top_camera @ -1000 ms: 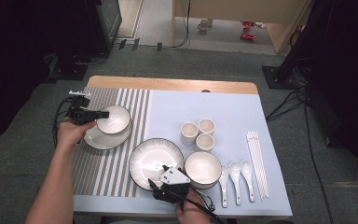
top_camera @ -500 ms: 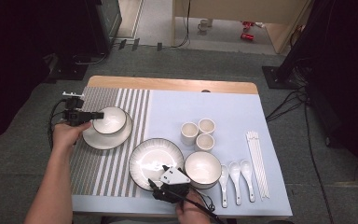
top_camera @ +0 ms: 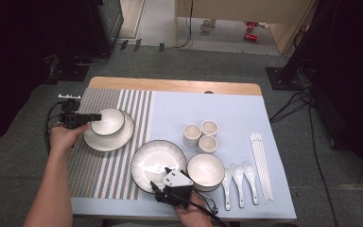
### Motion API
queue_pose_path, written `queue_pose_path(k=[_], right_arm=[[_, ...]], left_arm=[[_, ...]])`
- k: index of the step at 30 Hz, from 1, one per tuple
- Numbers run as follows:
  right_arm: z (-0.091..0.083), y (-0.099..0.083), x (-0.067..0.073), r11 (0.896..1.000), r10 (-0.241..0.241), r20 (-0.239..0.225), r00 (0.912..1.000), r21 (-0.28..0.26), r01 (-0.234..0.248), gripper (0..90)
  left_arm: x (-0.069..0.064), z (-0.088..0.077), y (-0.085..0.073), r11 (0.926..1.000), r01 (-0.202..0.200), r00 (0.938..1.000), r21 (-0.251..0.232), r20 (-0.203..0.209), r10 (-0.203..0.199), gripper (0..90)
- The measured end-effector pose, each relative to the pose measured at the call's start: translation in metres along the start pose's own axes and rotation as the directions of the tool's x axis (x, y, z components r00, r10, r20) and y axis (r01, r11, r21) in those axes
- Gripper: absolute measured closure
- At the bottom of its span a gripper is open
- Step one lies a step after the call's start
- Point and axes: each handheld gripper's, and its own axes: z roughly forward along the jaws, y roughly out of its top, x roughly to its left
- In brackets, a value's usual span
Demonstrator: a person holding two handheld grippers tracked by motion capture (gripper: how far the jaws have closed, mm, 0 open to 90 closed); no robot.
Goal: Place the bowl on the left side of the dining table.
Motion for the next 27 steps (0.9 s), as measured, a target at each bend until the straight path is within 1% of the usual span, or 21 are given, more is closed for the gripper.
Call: queue_pose_path(k=[1,2,6,9,12,17,21,22,25,27], right_arm=[[0.000,0.000,0.000,1.000,0.000,0.000,1.0000,0.000,0.000,33.0],[0.000,0.000,0.000,1.000,0.000,0.000,1.0000,0.000,0.000,32.9],[0.000,0.000,0.000,1.000,0.001,0.000,1.0000,0.001,-0.001,32.9],[0.000,0.000,0.000,1.000,0.000,0.001,1.0000,0.001,0.000,33.0],[0.000,0.000,0.000,1.000,0.000,0.002,1.0000,0.001,0.000,33.0],[0.000,0.000,0.000,1.000,0.001,0.003,1.0000,0.001,-0.001,33.0],[0.000,0.000,0.000,1.000,0.002,0.002,1.0000,0.000,-0.002,33.0],[0.000,0.000,0.000,1.000,0.002,0.002,1.0000,0.000,-0.002,33.0],[0.000,0.000,0.000,1.000,0.002,0.004,1.0000,0.000,-0.002,33.1],[-0.001,0.000,0.001,1.000,0.005,0.007,1.0000,0.001,-0.005,33.6]], left_arm=[[0.001,0.000,0.000,1.0000,0.006,0.9999,0.001,0.010,-0.006,77.4],[0.001,0.000,-0.001,1.0000,0.006,0.9998,0.003,0.018,-0.007,75.4],[-0.002,-0.002,0.000,0.9997,-0.023,0.9990,0.007,0.039,0.023,65.5],[-0.006,-0.005,0.000,0.9988,-0.047,0.9983,0.008,0.034,0.047,59.2],[-0.008,-0.008,0.001,0.9987,-0.050,0.9982,0.003,0.033,0.050,53.7],[-0.014,-0.011,0.002,0.9966,-0.082,0.9966,0.014,0.005,0.082,45.6],[-0.023,-0.015,0.002,0.9934,-0.114,0.9933,0.016,-0.018,0.114,43.5],[-0.024,-0.017,0.003,0.9931,-0.116,0.9928,0.012,-0.026,0.117,43.3],[-0.026,-0.022,0.003,0.9944,-0.105,0.9940,0.007,-0.030,0.105,42.3],[-0.027,-0.024,0.003,0.9948,-0.100,0.9940,0.017,-0.043,0.101,40.1]])
